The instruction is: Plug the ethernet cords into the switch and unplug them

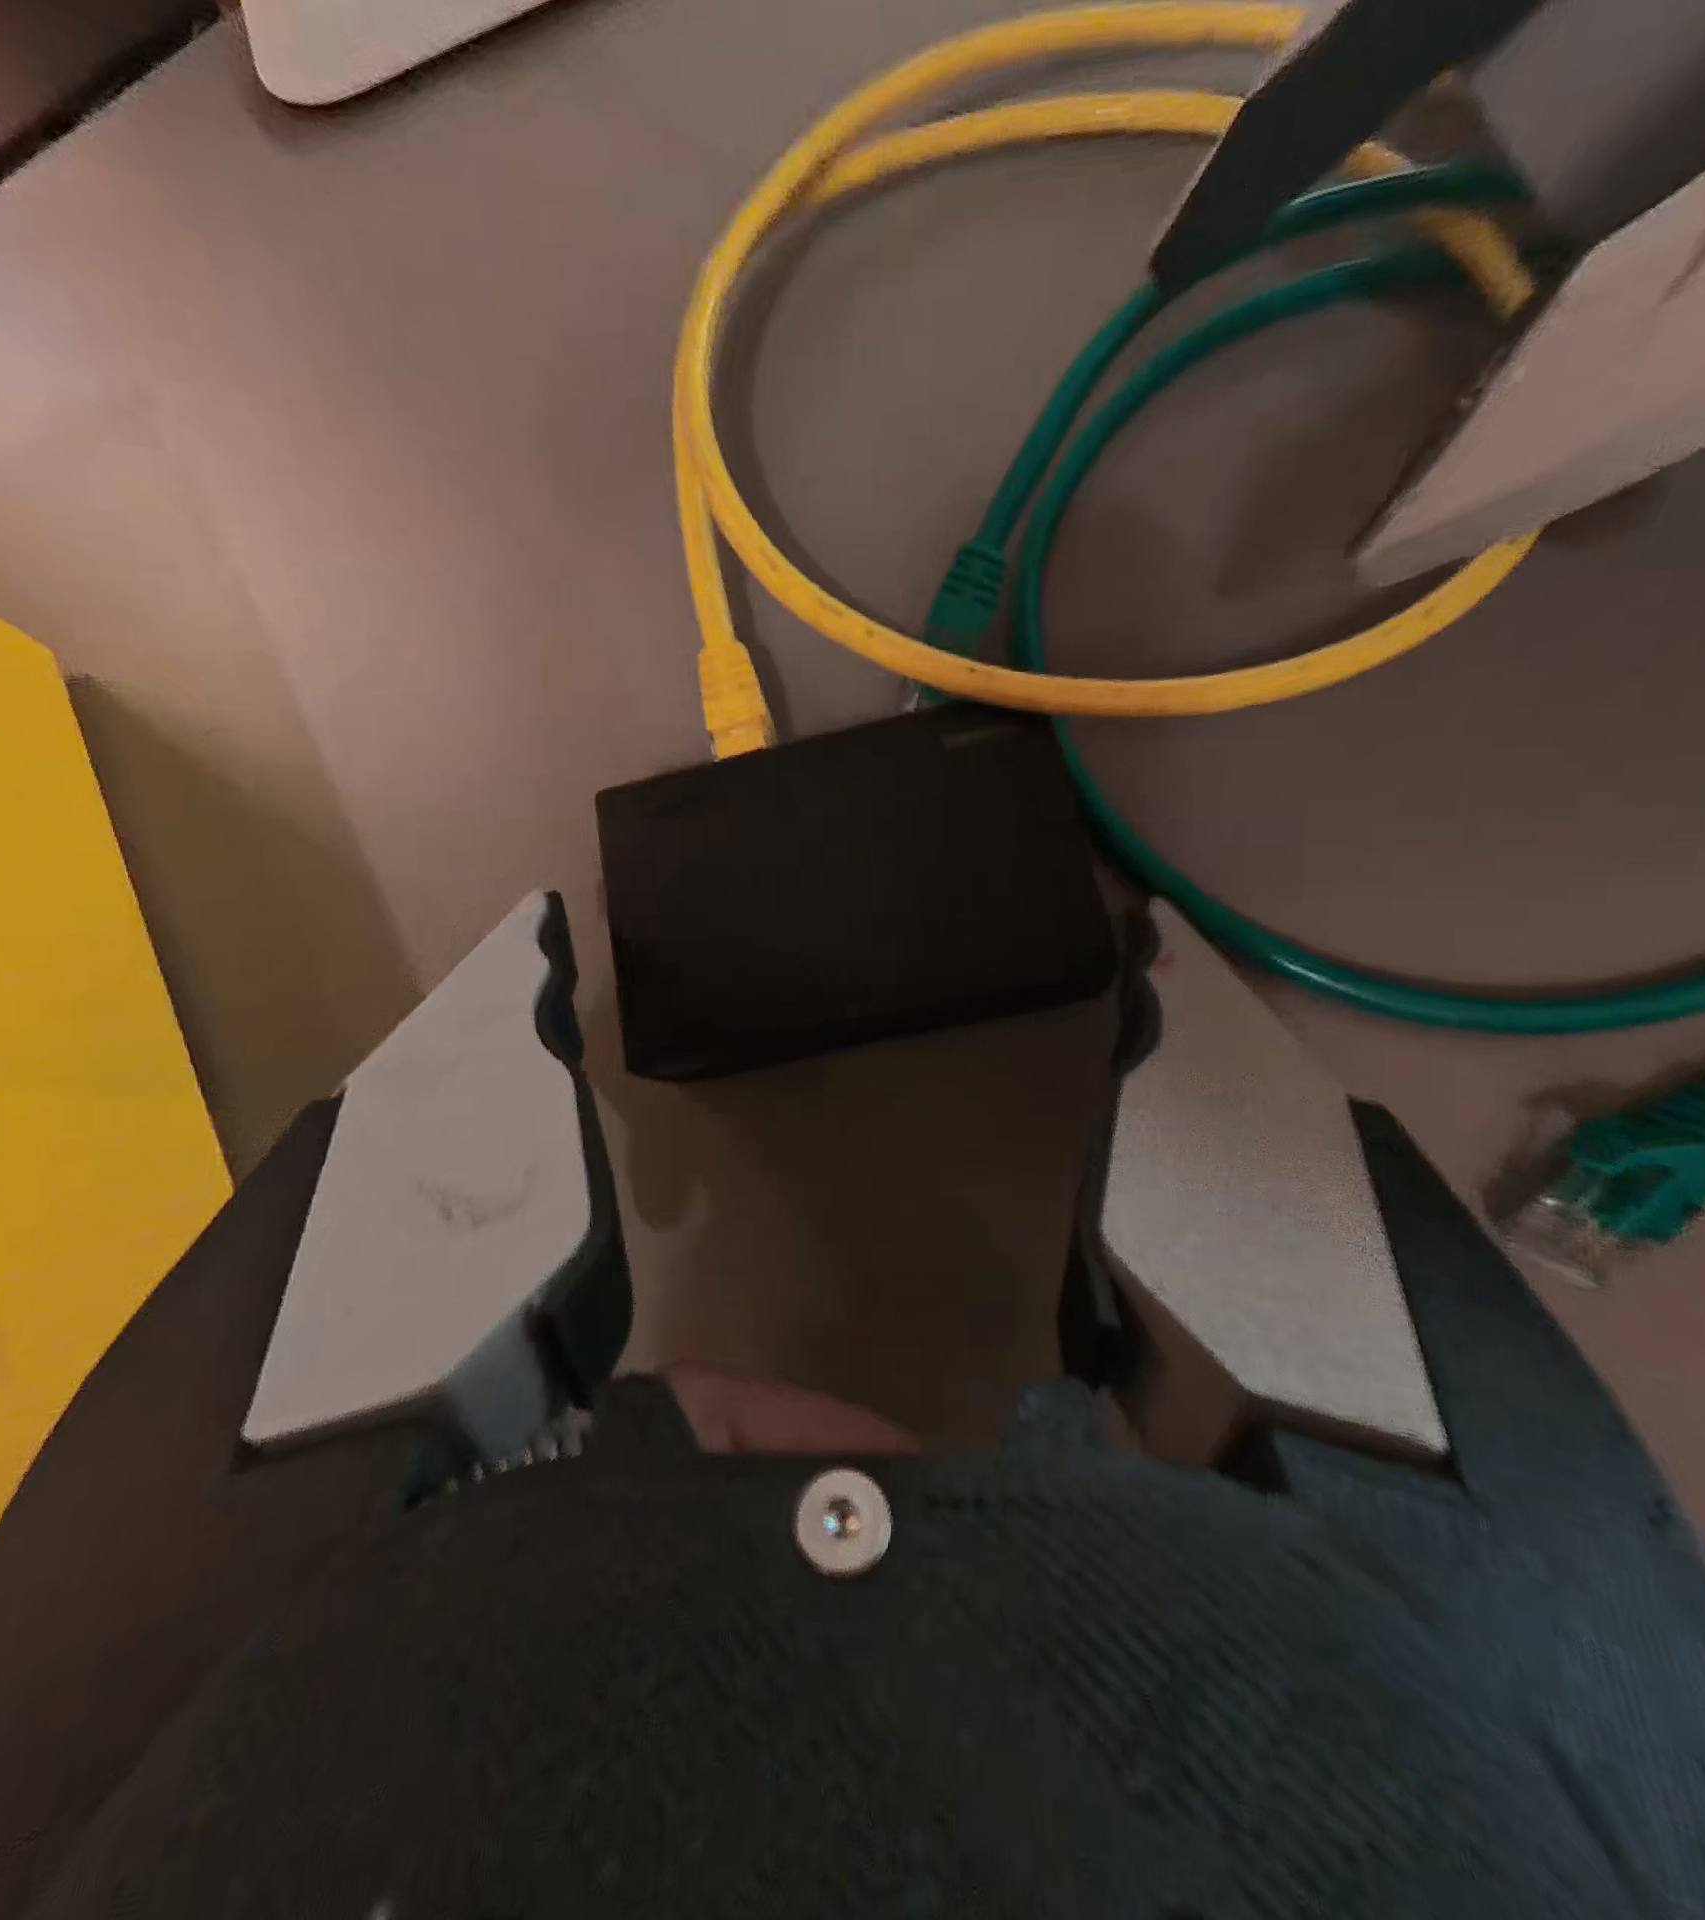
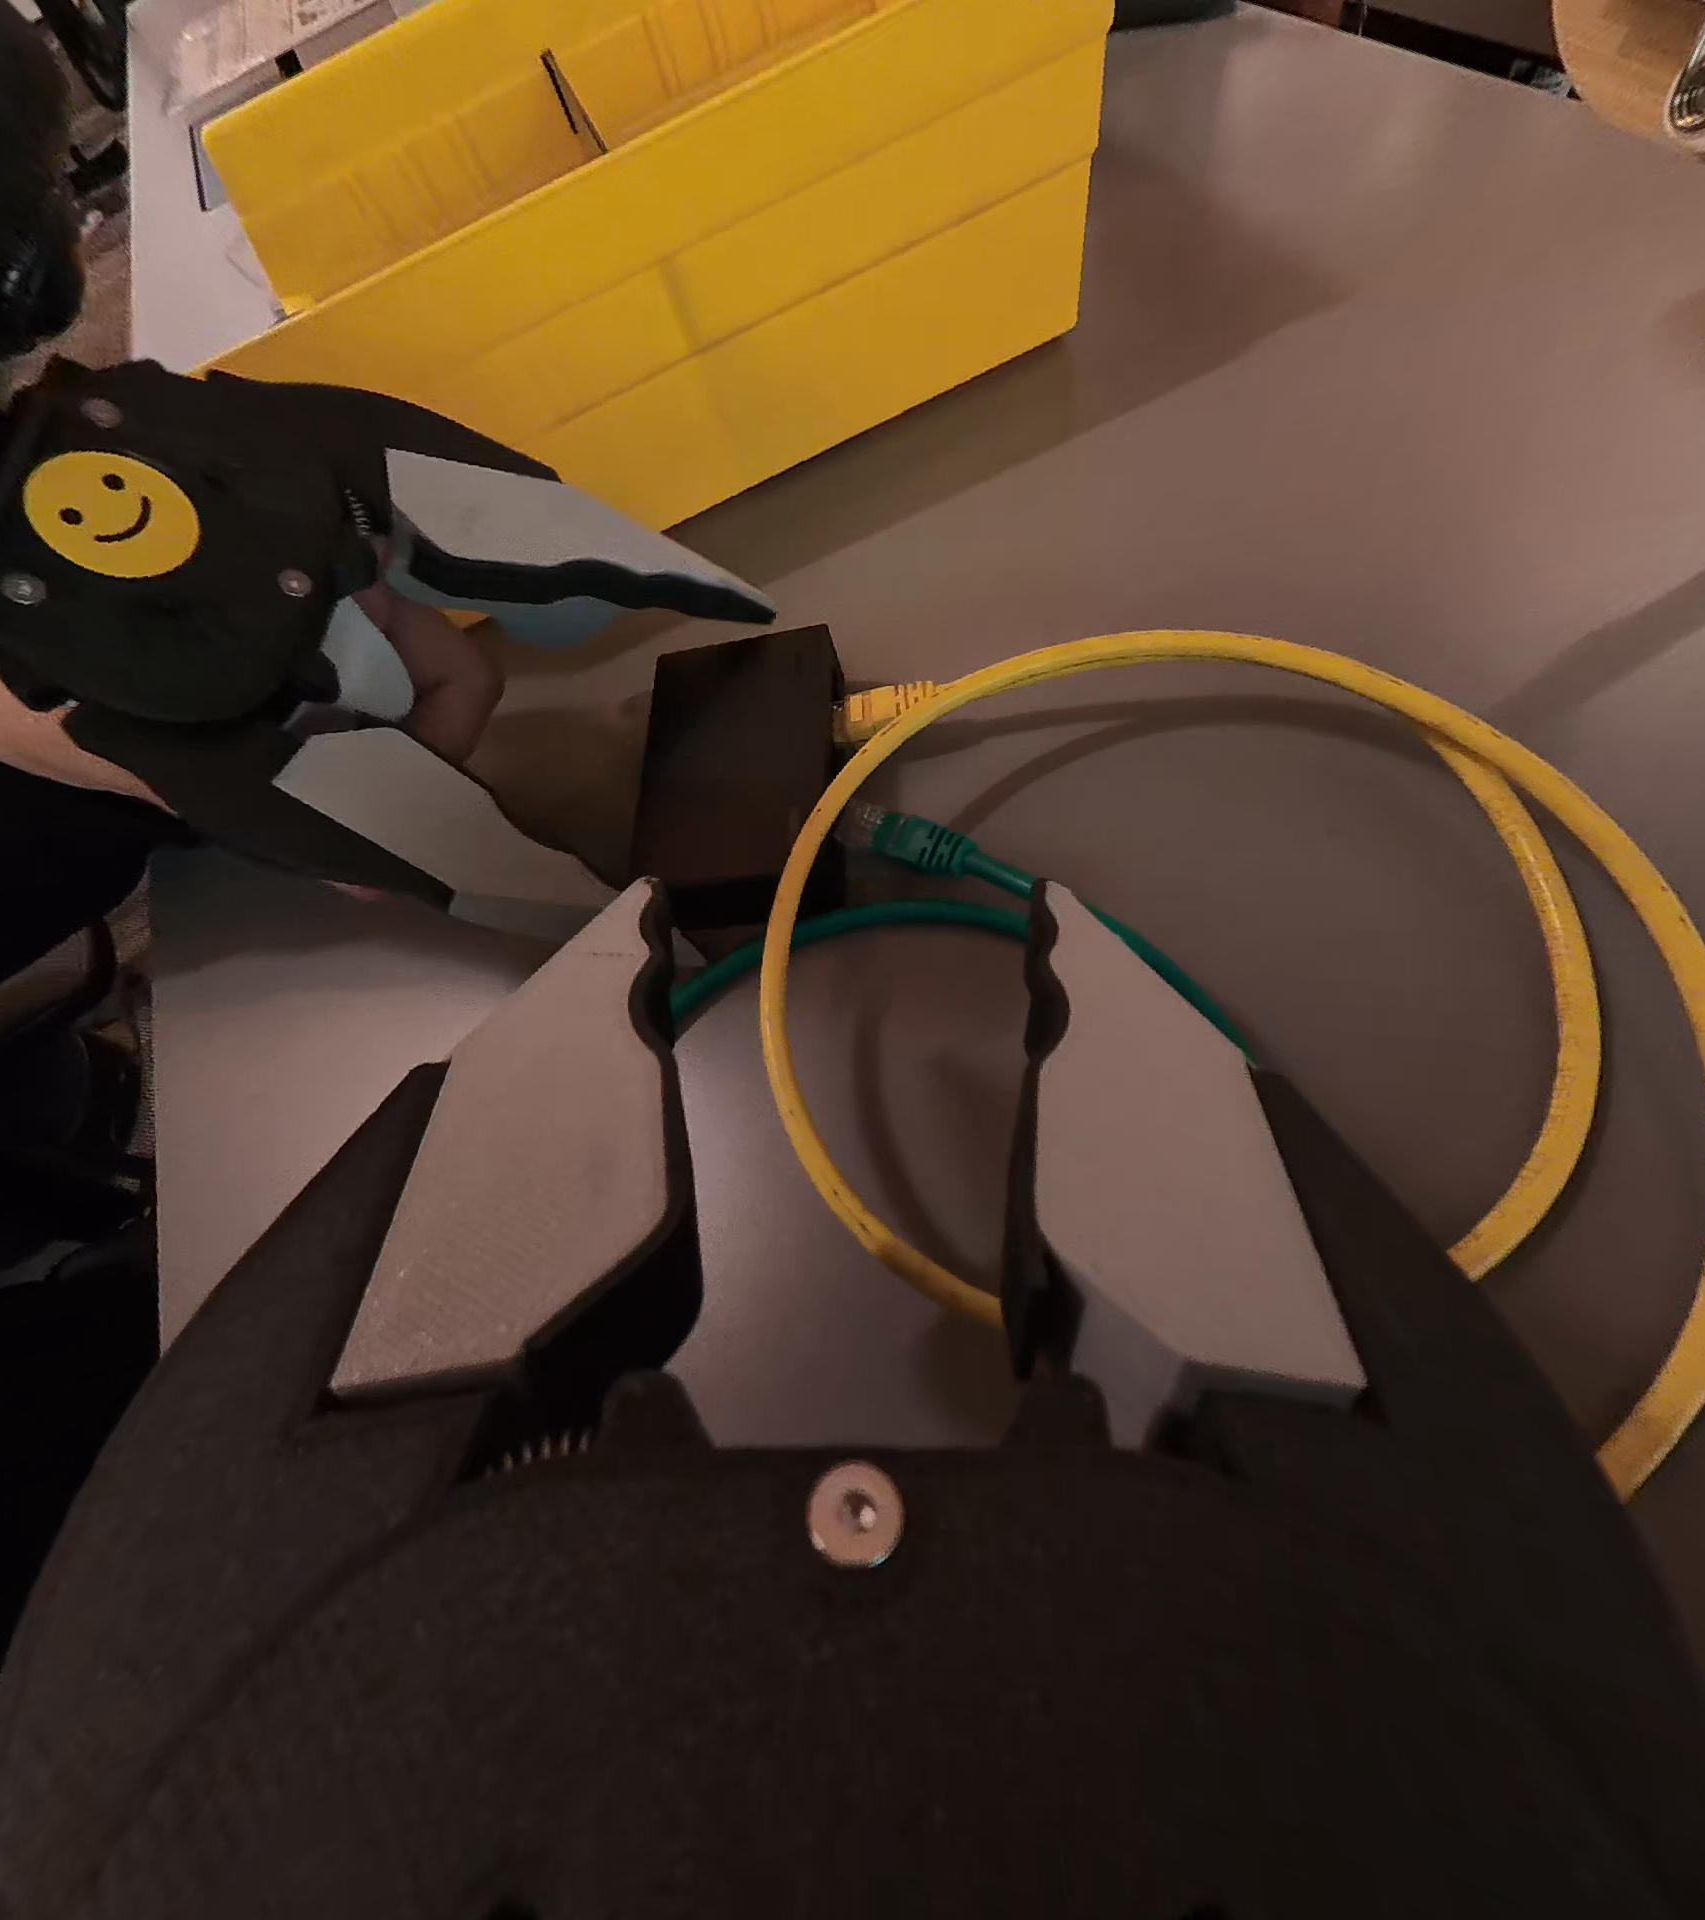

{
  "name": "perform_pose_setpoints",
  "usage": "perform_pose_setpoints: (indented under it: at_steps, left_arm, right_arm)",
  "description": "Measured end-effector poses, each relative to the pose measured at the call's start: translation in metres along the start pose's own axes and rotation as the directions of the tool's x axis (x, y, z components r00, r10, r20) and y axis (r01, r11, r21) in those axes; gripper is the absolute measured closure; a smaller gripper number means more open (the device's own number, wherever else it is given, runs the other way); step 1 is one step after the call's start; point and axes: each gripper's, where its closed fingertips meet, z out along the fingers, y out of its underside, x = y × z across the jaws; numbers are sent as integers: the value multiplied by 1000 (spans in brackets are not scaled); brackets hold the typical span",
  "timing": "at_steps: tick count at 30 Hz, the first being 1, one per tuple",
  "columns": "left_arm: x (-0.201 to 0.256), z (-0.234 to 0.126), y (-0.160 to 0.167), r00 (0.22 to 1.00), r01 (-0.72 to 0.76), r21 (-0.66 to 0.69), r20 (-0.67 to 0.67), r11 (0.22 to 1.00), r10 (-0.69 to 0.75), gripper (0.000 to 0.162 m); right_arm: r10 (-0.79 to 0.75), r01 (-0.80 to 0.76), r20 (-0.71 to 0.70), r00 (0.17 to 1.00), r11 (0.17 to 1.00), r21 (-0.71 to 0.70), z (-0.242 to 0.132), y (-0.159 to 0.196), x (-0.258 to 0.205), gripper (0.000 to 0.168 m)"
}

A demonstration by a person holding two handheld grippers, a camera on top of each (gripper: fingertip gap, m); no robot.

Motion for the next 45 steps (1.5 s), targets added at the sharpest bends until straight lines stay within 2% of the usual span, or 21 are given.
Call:
perform_pose_setpoints:
  at_steps: [4, 6, 10, 14, 16, 19, 21, 24, 29, 33, 37, 40, 41, 42, 44, 45]
  left_arm:
    - [3, 7, 0, 995, 39, 9, -97, 999, -38, 61]
    - [2, 7, -1, 995, 9, 15, -102, 1000, -8, 60]
    - [5, -2, -10, 980, -196, 107, -2, 975, 197, 62]
    - [12, -18, -22, 861, -500, 207, 222, 841, 457, 62]
    - [17, -25, -24, 800, -591, 231, 295, 773, 523, 62]
    - [23, -31, -26, 725, -680, 249, 362, 689, 585, 61]
    - [24, -33, -27, 694, -712, 249, 390, 657, 604, 62]
    - [24, -34, -28, 678, -726, 245, 411, 643, 610, 61]
    - [22, -34, -28, 685, -718, 245, 416, 652, 598, 61]
    - [21, -34, -28, 689, -714, 251, 421, 654, 590, 61]
    - [21, -35, -30, 686, -716, 264, 436, 646, 582, 61]
    - [20, -35, -30, 689, -713, 267, 438, 648, 578, 61]
    - [20, -35, -30, 690, -712, 269, 438, 649, 576, 61]
    - [20, -36, -30, 691, -711, 271, 440, 649, 574, 61]
    - [20, -36, -30, 688, -713, 270, 443, 647, 574, 62]
    - [20, -36, -30, 686, -715, 267, 446, 646, 574, 61]
  right_arm:
    - [-3, 3, 18, 1000, 1000, -13, 5, 4, -4, 103]
    - [-5, 6, 42, 999, 1000, -17, 9, 5, -9, 102]
    - [-19, 20, 71, 997, 1000, -10, 14, 4, -19, 103]
    - [-47, 47, 27, 999, 999, -15, 17, 5, -14, 100]
    - [-46, 47, 29, 999, 998, -33, 20, 9, -12, 99]
    - [-29, 34, 102, 994, 998, -49, 27, 13, -20, 96]
    - [-58, 64, 127, 990, 997, -45, 31, 12, -26, 97]
    - [-149, 151, 83, 985, 988, -20, 30, 5, -29, 97]
    - [-255, 246, 89, 963, 964, 101, 19, -17, -54, 98]
    - [-307, 303, 73, 949, 951, 55, 27, -12, -66, 86]
    - [-399, 386, 93, 912, 913, 132, 20, -21, -89, 87]
    - [-418, 418, -48, 907, 884, 209, 5, -41, -79, 96]
    - [-400, 419, -126, 908, 876, 239, -3, -50, -68, 106]
    - [-347, 412, -263, 900, 876, 251, -14, -59, -46, 132]
    - [-147, 353, -590, 794, 902, 249, -48, -64, 18, 114]
    - [-104, 321, -652, 751, 921, 222, -57, -58, 38, 100]
